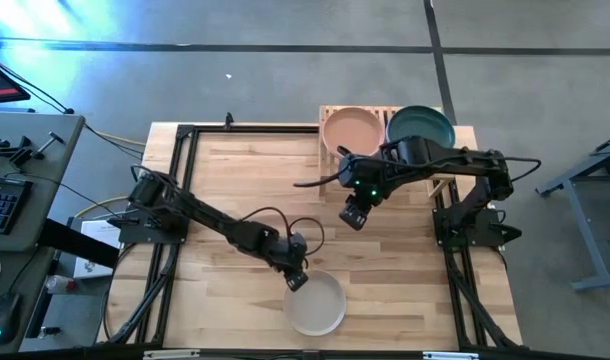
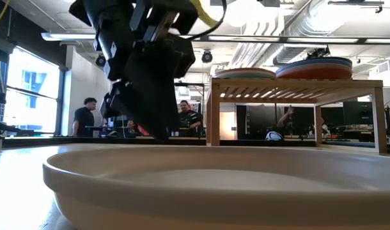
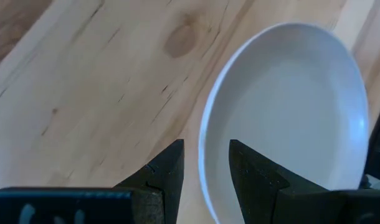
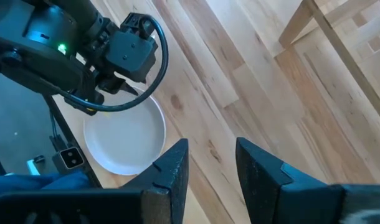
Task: Place and stack plates onto a shelf
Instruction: Stack the white plate on top of the brown plate onto the shelf
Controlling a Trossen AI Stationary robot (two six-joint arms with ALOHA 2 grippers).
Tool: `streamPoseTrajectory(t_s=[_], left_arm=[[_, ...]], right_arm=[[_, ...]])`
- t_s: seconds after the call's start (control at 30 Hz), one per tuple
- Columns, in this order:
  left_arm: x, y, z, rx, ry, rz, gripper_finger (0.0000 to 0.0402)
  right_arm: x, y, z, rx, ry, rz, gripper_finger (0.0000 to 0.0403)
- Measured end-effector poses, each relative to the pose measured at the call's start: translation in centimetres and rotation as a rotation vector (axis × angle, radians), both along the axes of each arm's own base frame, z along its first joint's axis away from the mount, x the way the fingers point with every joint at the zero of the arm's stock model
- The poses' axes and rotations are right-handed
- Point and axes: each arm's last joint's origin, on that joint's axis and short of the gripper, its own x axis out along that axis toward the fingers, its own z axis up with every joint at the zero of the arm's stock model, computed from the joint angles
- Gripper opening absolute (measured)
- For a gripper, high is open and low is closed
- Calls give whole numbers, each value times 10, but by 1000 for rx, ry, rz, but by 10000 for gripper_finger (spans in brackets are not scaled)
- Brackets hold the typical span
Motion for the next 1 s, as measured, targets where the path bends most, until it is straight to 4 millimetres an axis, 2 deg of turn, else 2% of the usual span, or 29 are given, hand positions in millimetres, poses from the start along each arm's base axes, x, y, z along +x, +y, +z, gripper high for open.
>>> streamPoseTrajectory(t_s=[1.0], left_arm=[[-2,-8,-3,30,1,-8,115]], right_arm=[[0,0,0,-3,-4,-92,110]])
